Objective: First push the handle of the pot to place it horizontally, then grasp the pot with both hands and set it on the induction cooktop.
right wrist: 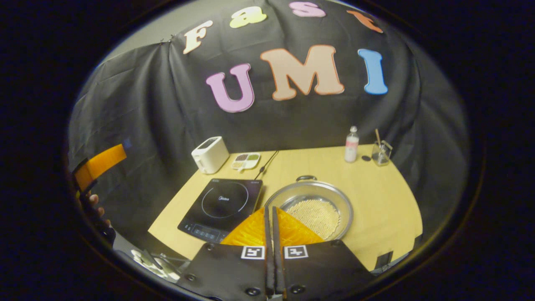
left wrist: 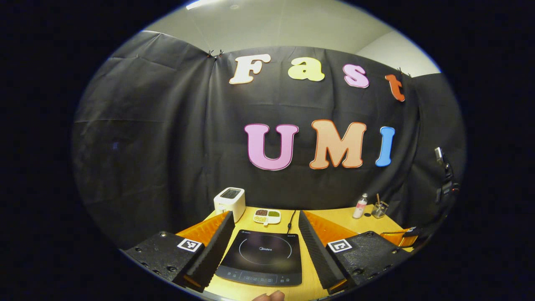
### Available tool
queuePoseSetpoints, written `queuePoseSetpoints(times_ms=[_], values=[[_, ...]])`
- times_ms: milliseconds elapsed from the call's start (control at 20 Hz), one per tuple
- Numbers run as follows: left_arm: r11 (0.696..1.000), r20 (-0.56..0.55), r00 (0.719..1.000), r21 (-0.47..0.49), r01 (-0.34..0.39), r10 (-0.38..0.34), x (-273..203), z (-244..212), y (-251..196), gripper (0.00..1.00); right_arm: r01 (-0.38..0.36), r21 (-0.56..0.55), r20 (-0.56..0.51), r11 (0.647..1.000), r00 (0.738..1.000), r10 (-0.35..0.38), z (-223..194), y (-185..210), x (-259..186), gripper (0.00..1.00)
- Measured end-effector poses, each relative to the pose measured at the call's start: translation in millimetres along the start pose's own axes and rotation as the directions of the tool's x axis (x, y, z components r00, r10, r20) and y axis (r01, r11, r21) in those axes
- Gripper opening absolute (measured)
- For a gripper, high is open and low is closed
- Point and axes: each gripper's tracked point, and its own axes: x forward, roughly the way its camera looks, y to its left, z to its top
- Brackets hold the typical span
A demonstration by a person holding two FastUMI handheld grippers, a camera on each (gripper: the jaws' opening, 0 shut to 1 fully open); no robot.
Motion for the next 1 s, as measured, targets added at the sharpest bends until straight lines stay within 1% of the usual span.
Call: queuePoseSetpoints(times_ms=[50,150,250,300,350,400,450,500,550,600,650,700,750,850,900,950,1000], values=[[1.000,-0.014,1.000,-0.006,-0.018,0.018,3,-1,-3,0.94,-0.019,-0.009,-0.052,1.000,0.998,0.018,-13,-6,10,0.03],[0.999,-0.034,0.998,-0.011,-0.051,0.051,9,-4,-11,0.94,-0.048,-0.013,-0.135,0.999,0.990,0.045,-38,-17,30,0.03],[0.996,-0.036,0.996,0.011,-0.087,0.087,15,-4,-13,0.94,-0.081,0.003,-0.199,0.997,0.977,0.080,-57,-22,47,0.03],[0.994,-0.052,0.993,0.025,-0.109,0.110,18,-7,-11,0.94,-0.086,0.011,-0.238,0.996,0.967,0.086,-69,-24,51,0.00],[0.993,-0.049,0.992,0.022,-0.116,0.117,19,-6,-12,0.94,-0.094,0.022,-0.266,0.995,0.959,0.096,-77,-26,55,0.03],[0.994,-0.038,0.993,0.015,-0.111,0.112,23,-2,-16,0.94,-0.097,0.021,-0.289,0.995,0.952,0.099,-86,-27,57,0.03],[0.994,-0.042,0.993,0.016,-0.107,0.108,29,-1,-18,0.89,-0.091,0.016,-0.320,0.996,0.943,0.092,-95,-30,60,0.03],[0.995,-0.050,0.993,0.018,-0.102,0.102,34,-8,-16,0.94,-0.086,0.021,-0.352,0.996,0.932,0.088,-108,-31,62,0.00],[0.996,-0.057,0.995,0.013,-0.087,0.087,42,-9,-16,0.89,-0.076,0.032,-0.379,0.997,0.922,0.083,-118,-30,64,0.03],[0.998,-0.060,0.996,0.004,-0.070,0.070,50,-12,-15,0.89,-0.060,0.044,-0.411,0.997,0.909,0.073,-131,-31,63,0.00],[0.998,-0.066,0.996,-0.004,-0.058,0.057,58,-14,-12,0.89,-0.038,0.054,-0.438,0.998,0.897,0.058,-141,-31,64,0.03],[0.999,-0.063,0.997,-0.012,-0.050,0.049,64,-16,-5,0.89,-0.021,0.067,-0.459,0.998,0.887,0.049,-149,-28,68,0.00],[0.999,-0.054,0.998,-0.020,-0.039,0.038,73,-16,1,0.90,-0.002,0.070,-0.480,0.998,0.876,0.036,-155,-25,71,0.03],[0.999,-0.066,0.998,-0.035,-0.007,0.004,87,-24,9,0.89,0.044,0.046,-0.528,0.998,0.849,-0.013,-172,-25,77,0.04],[0.999,-0.068,0.997,-0.049,0.015,-0.018,94,-27,11,0.89,0.070,0.045,-0.547,0.997,0.836,-0.034,-180,-25,79,0.04],[0.997,-0.065,0.997,-0.061,0.035,-0.039,100,-30,12,0.94,0.099,0.062,-0.558,0.993,0.828,-0.048,-185,-25,83,0.00],[0.996,-0.066,0.996,-0.068,0.054,-0.059,107,-35,14,0.94,0.130,0.086,-0.566,0.988,0.822,-0.059,-190,-26,87,0.03]])
